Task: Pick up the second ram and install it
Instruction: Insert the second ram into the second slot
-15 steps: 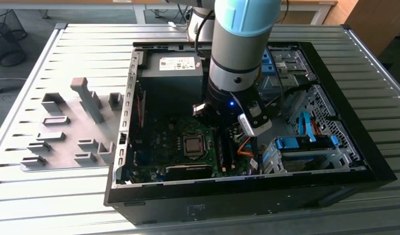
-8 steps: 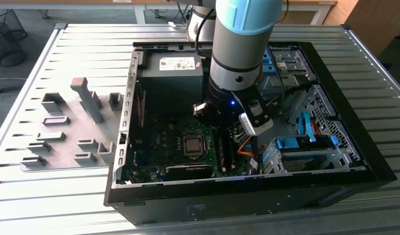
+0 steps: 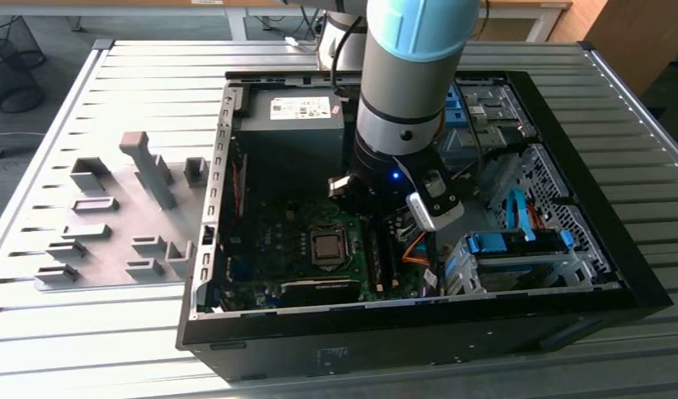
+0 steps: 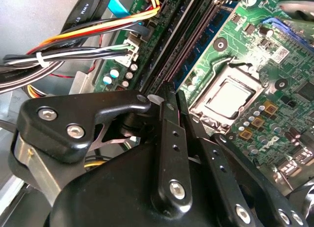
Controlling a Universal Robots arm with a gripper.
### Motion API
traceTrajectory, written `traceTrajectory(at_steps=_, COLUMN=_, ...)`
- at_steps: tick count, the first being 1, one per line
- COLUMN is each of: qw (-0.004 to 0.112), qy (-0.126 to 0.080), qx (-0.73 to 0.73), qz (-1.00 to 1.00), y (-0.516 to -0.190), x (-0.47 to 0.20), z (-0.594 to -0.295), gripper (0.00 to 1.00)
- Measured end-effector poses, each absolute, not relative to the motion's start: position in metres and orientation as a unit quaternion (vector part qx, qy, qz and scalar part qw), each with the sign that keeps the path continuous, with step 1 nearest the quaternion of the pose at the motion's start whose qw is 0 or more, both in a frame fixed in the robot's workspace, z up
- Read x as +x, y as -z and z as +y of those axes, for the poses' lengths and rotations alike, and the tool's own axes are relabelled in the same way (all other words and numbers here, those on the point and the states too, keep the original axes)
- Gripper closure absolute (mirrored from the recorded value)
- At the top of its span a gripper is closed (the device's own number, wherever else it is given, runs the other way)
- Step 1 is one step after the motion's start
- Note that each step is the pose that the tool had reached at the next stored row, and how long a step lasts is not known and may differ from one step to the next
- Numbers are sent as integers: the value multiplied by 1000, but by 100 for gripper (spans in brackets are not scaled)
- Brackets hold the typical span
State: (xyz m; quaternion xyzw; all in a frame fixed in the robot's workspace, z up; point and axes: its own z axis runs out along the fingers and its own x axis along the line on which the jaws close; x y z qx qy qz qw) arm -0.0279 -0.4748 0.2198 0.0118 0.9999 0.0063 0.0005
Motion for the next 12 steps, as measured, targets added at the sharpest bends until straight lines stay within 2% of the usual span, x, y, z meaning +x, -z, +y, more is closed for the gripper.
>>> traceTrajectory(at_steps=12, qw=0, qy=-6, qx=10, qz=1000, y=-215, x=-28, z=-475, gripper=86)
